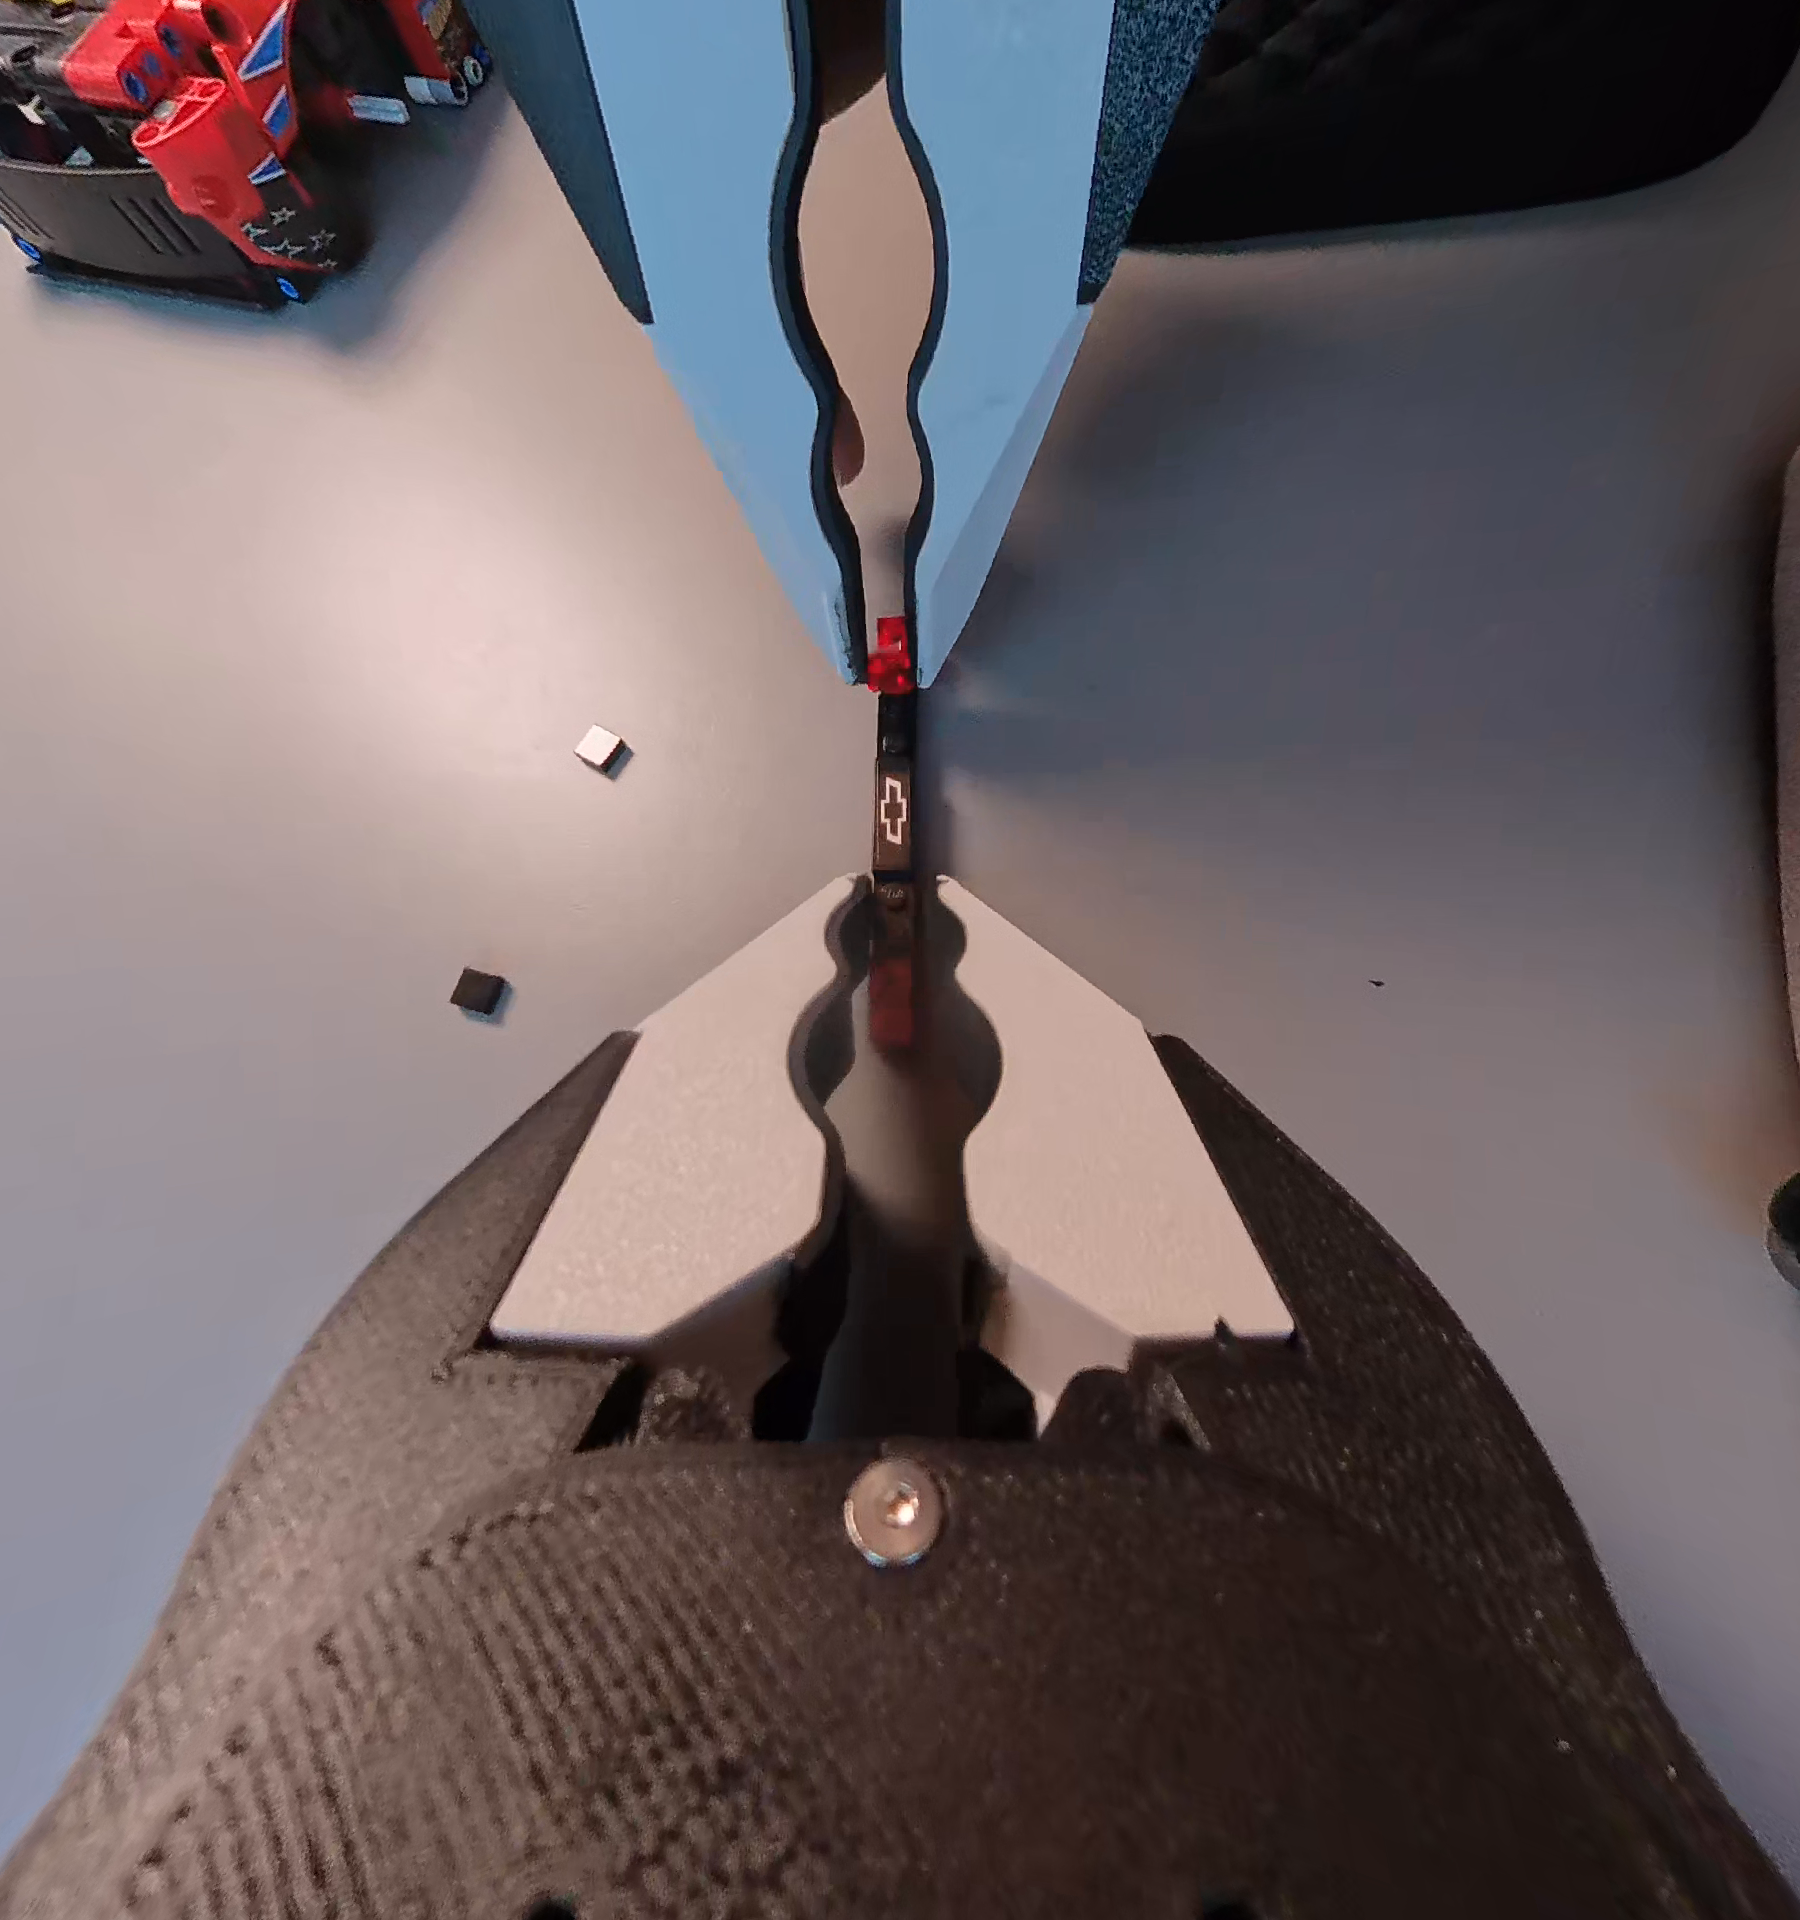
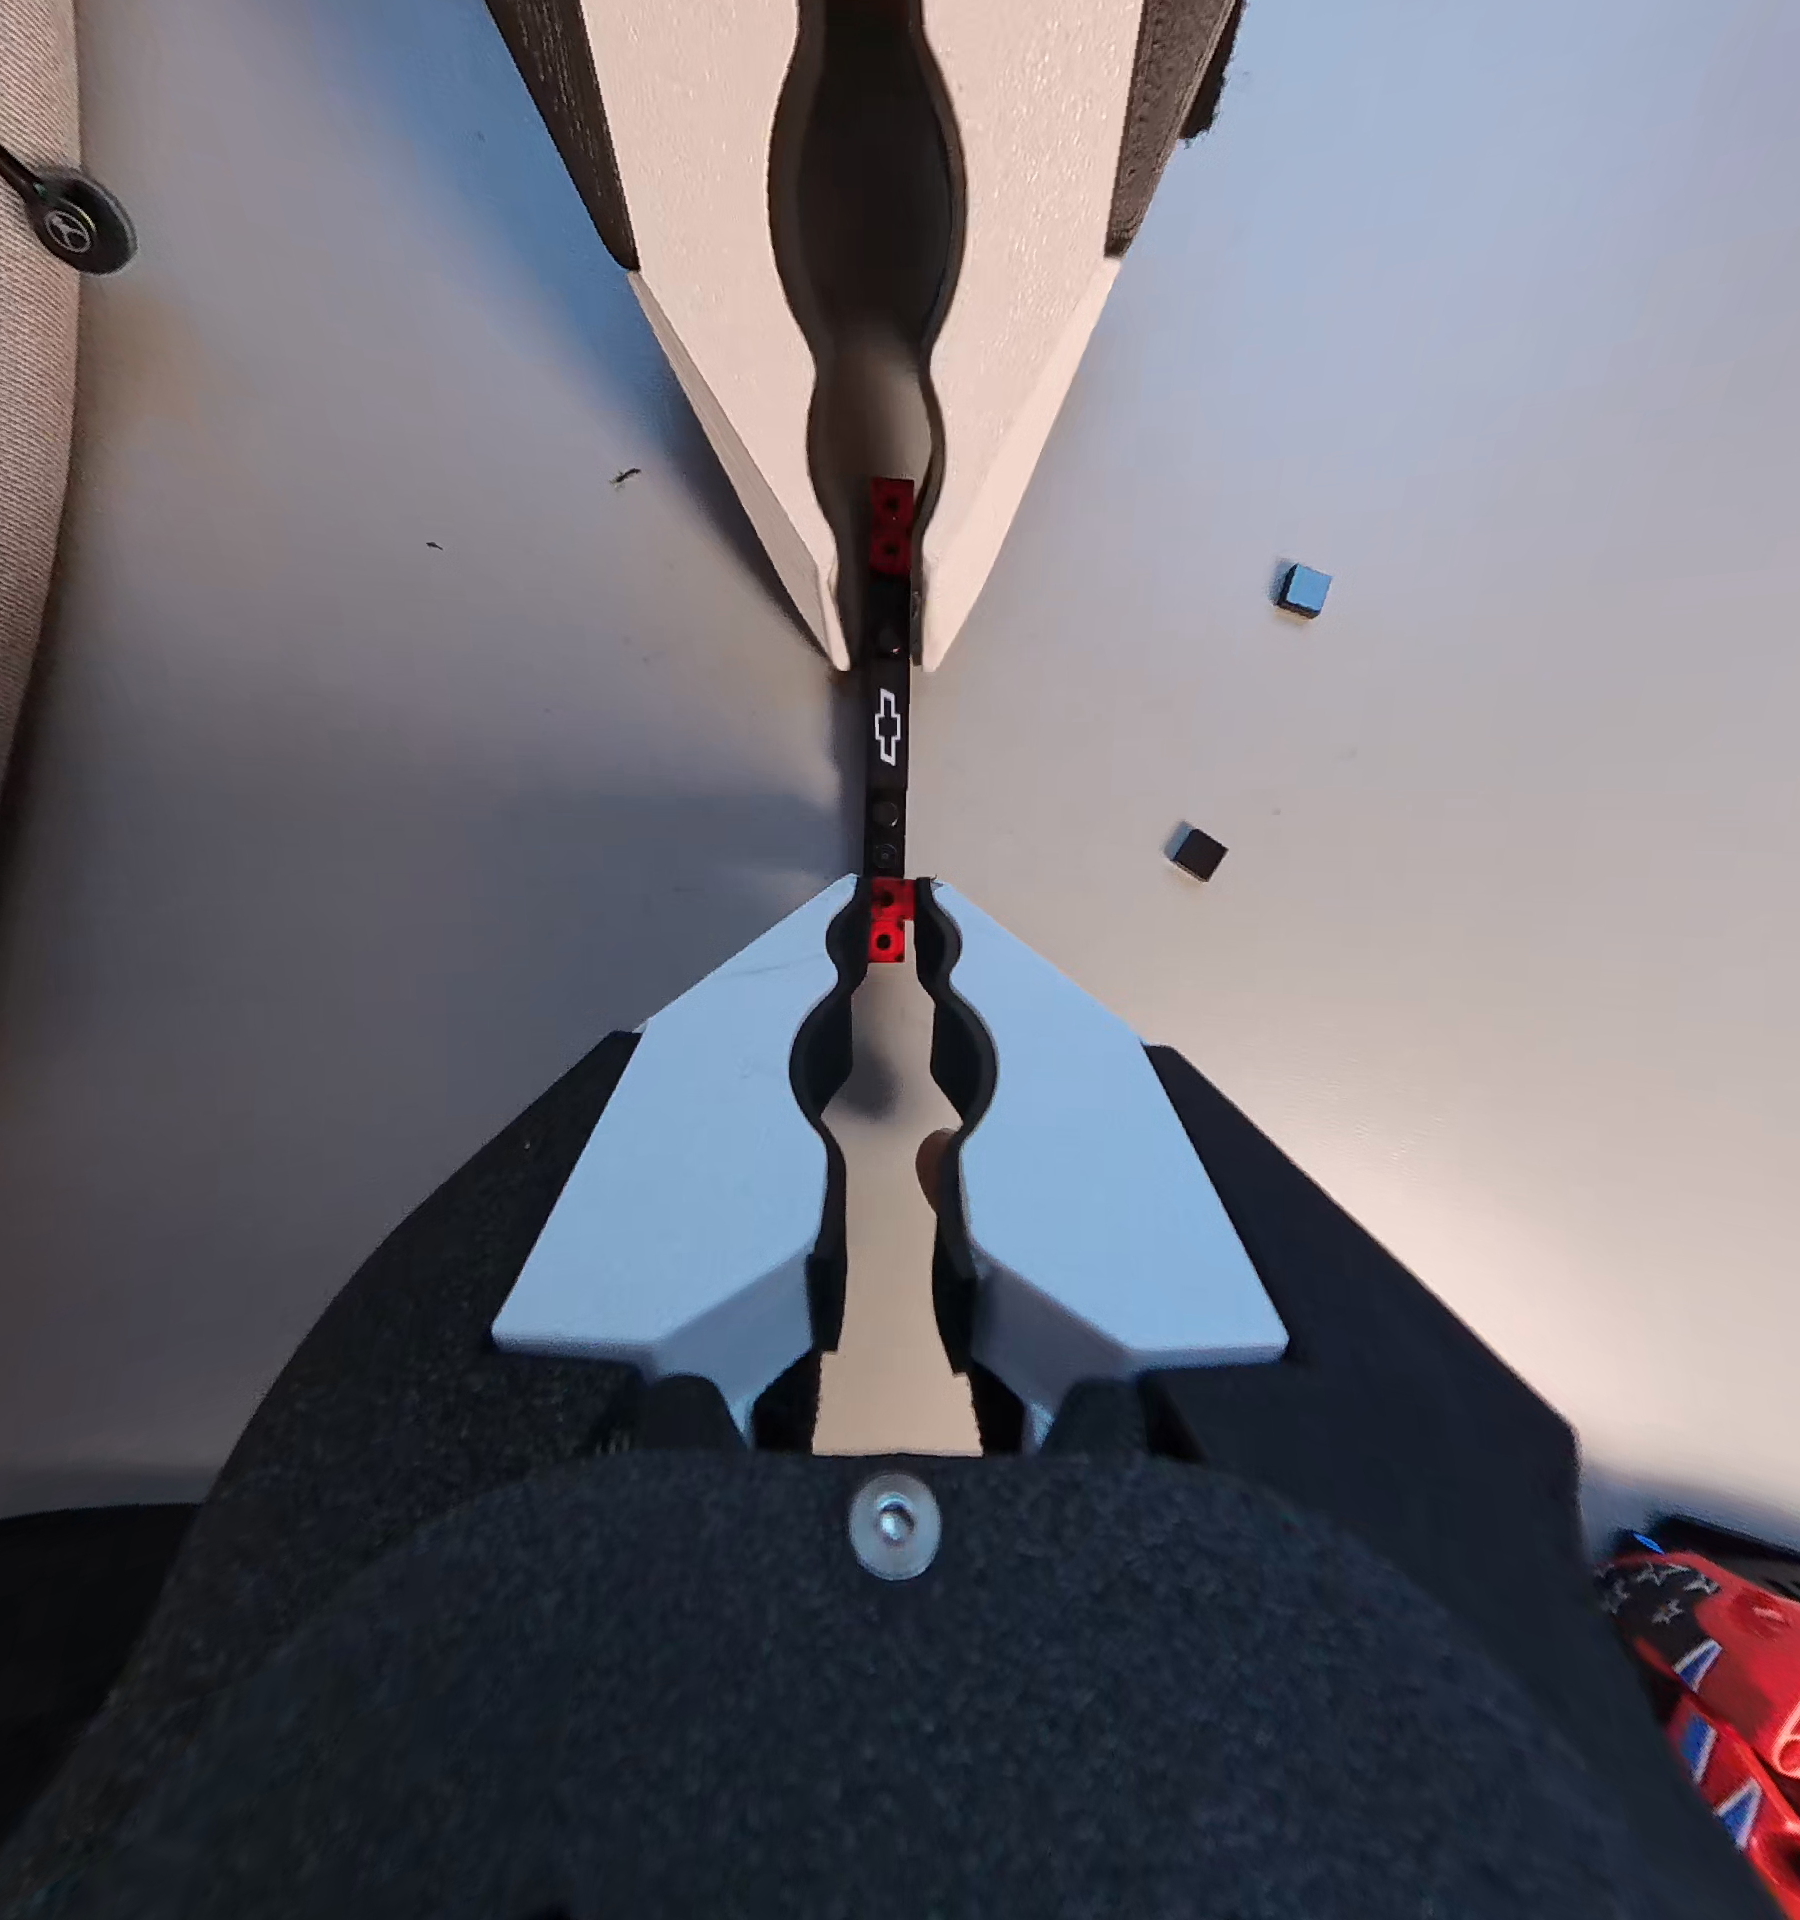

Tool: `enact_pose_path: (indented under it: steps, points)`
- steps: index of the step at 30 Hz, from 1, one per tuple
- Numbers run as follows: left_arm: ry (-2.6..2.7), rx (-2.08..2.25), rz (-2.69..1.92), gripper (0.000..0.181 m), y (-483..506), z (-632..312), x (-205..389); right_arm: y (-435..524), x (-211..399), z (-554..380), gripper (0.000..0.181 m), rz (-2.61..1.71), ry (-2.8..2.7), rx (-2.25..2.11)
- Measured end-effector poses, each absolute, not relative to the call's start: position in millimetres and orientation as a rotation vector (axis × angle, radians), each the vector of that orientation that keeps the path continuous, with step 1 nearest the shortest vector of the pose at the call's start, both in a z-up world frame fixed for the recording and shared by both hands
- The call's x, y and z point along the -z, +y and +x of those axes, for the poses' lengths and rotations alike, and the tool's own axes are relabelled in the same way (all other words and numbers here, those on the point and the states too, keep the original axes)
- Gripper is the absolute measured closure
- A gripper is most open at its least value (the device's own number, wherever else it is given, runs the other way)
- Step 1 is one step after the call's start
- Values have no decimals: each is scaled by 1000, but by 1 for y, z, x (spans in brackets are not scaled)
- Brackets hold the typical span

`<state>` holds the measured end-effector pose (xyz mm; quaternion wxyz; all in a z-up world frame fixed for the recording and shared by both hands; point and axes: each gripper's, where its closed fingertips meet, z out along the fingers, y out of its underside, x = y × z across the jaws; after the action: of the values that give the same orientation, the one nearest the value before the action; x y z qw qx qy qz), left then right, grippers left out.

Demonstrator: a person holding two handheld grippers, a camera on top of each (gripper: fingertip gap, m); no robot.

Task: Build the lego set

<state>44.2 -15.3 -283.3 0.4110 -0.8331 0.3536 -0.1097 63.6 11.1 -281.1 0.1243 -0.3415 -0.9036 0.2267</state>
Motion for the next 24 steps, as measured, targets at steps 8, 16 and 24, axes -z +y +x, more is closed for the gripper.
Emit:
enact_pose_path:
  steps: [8, 16, 24]
  points:
    - [879, 267, -2101, 175, -14, 44, 283, 12, 281, 63, 175, -972, -2625, -644]
    - [872, 265, -2104, 175, -13, 44, 283, 11, 280, 65, 173, -947, -2617, -646]
    - [856, 278, -2096, 175, -12, 39, 280, 15, 266, 62, 164, -911, -2526, -685]
